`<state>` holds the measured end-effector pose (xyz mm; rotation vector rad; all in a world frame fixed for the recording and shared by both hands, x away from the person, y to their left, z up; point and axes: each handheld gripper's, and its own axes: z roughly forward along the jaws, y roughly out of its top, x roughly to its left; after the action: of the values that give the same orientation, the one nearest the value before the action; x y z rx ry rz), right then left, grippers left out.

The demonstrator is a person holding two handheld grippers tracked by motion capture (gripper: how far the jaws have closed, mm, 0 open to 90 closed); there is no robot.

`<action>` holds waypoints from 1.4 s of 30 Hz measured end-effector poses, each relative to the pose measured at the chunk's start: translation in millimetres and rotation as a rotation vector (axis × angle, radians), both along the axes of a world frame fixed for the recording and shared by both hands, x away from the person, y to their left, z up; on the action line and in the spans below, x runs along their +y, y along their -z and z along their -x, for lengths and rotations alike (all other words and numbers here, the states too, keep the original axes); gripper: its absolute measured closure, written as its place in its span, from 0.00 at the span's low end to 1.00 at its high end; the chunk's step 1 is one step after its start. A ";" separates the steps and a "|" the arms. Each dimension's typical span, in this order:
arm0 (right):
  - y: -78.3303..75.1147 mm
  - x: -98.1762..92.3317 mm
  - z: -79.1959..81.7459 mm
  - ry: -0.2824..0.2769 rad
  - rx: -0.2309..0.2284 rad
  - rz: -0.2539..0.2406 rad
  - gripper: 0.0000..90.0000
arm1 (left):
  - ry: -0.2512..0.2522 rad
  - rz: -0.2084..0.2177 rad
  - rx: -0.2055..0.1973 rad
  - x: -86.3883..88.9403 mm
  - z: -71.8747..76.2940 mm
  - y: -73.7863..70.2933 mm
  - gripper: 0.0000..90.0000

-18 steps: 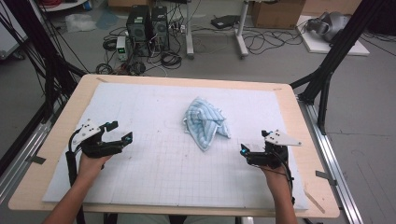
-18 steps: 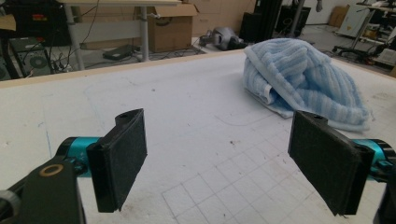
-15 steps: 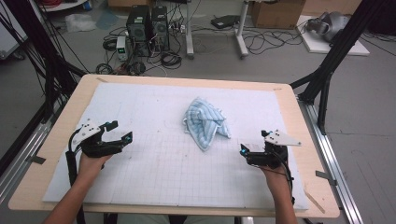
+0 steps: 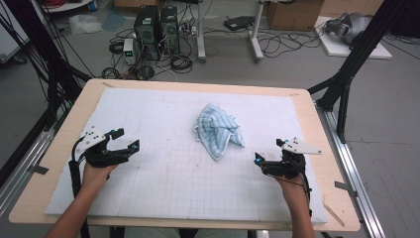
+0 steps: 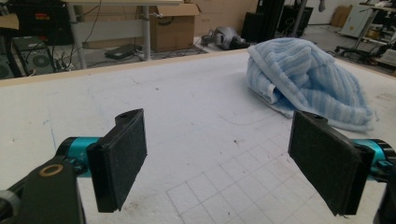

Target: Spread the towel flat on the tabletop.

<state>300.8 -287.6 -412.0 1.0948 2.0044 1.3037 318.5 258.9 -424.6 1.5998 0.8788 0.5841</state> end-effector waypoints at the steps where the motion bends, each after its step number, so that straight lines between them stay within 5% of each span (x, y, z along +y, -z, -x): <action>1: -1.1 2.4 0.2 -0.008 -0.004 -0.003 0.04 | 0.007 -0.006 0.001 -0.9 -0.2 0.3 0.22; 17: -10.0 41.8 -21.6 -0.122 0.010 0.009 0.08 | 0.012 -0.027 0.020 1.5 3.9 5.3 0.22; 21: -13.7 53.7 -35.3 -0.172 0.013 0.012 0.19 | 0.006 -0.020 0.019 2.6 4.2 4.9 0.22; 26: -16.5 71.2 -56.5 -0.194 0.036 0.046 0.19 | 0.009 -0.015 0.025 2.5 3.1 6.0 0.22; 36: -4.5 95.8 -99.4 -0.146 0.119 0.143 0.20 | 0.011 -0.015 0.038 2.3 1.7 7.6 0.23; 42: 4.9 105.2 -115.6 -0.116 0.172 0.213 0.33 | 0.016 -0.018 0.048 0.2 0.6 8.8 0.23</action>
<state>416.4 -182.4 -417.0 1.0332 2.3041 1.0506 317.9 259.1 -433.4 1.6416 0.8978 0.5455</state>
